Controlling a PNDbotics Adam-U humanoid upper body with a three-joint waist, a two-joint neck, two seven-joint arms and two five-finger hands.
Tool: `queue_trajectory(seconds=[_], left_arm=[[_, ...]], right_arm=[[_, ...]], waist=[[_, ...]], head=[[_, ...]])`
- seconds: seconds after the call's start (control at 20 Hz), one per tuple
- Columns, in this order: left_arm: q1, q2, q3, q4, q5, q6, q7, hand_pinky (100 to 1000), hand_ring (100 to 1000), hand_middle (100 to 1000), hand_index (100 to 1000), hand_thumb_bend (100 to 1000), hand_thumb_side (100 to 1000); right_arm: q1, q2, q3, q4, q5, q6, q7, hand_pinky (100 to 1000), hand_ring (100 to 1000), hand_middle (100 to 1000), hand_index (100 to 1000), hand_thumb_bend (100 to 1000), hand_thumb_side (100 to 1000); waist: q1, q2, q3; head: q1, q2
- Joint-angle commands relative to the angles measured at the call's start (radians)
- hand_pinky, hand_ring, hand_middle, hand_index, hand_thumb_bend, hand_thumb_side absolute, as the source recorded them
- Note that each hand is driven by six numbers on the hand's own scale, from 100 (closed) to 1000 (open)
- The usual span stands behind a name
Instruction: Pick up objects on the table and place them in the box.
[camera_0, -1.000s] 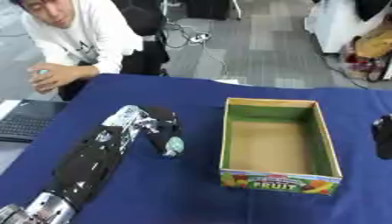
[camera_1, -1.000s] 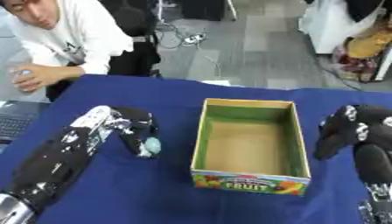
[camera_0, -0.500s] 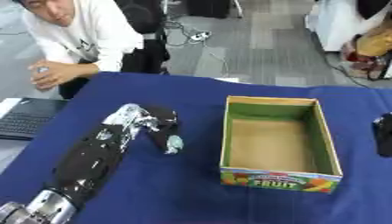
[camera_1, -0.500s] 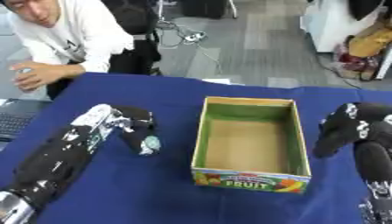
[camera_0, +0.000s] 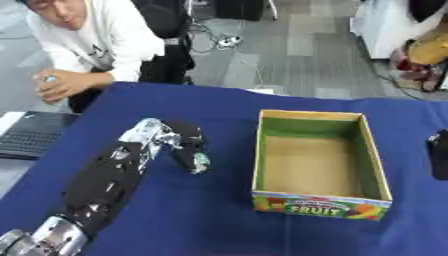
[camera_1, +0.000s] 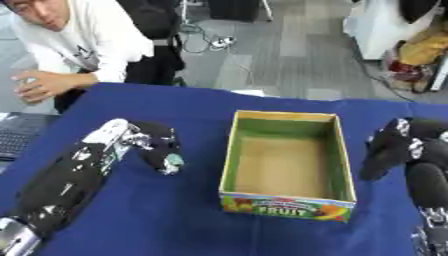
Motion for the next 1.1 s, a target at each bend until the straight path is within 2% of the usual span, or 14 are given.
queue_trajectory(seconds=[0.05, 0.15, 0.45, 0.65, 1.1], left_arm=[[-0.018, 0.014, 0.007, -0.012, 0.012, 0.013, 0.028, 100, 100, 265, 459, 100, 762], [-0.019, 0.015, 0.006, -0.014, 0.02, 0.015, 0.051, 100, 100, 233, 423, 100, 755], [-0.028, 0.02, 0.003, -0.032, 0.042, 0.003, 0.086, 100, 100, 213, 395, 100, 744], [-0.049, 0.024, -0.001, -0.081, 0.092, -0.021, 0.096, 100, 100, 207, 386, 100, 744], [-0.102, 0.009, -0.064, -0.178, 0.176, -0.093, 0.116, 100, 100, 212, 384, 100, 747]], right_arm=[[-0.004, 0.001, -0.004, -0.006, -0.001, 0.001, -0.001, 100, 230, 357, 456, 100, 911], [-0.004, 0.002, -0.005, -0.006, -0.001, 0.001, -0.001, 100, 230, 357, 456, 100, 911], [-0.004, 0.002, -0.005, -0.005, -0.001, 0.001, -0.001, 100, 231, 357, 456, 100, 910], [-0.003, 0.003, -0.004, -0.005, -0.002, 0.0, 0.001, 100, 231, 357, 456, 100, 910], [-0.008, 0.009, 0.001, -0.005, -0.004, -0.002, 0.006, 100, 234, 359, 457, 100, 907]], waist=[[-0.001, -0.013, 0.002], [-0.001, -0.013, 0.002], [-0.001, -0.014, 0.002], [0.0, -0.015, 0.003], [0.001, -0.02, -0.006]], head=[[0.008, 0.001], [0.009, 0.002], [0.009, 0.003], [0.01, 0.002], [0.019, -0.005]])
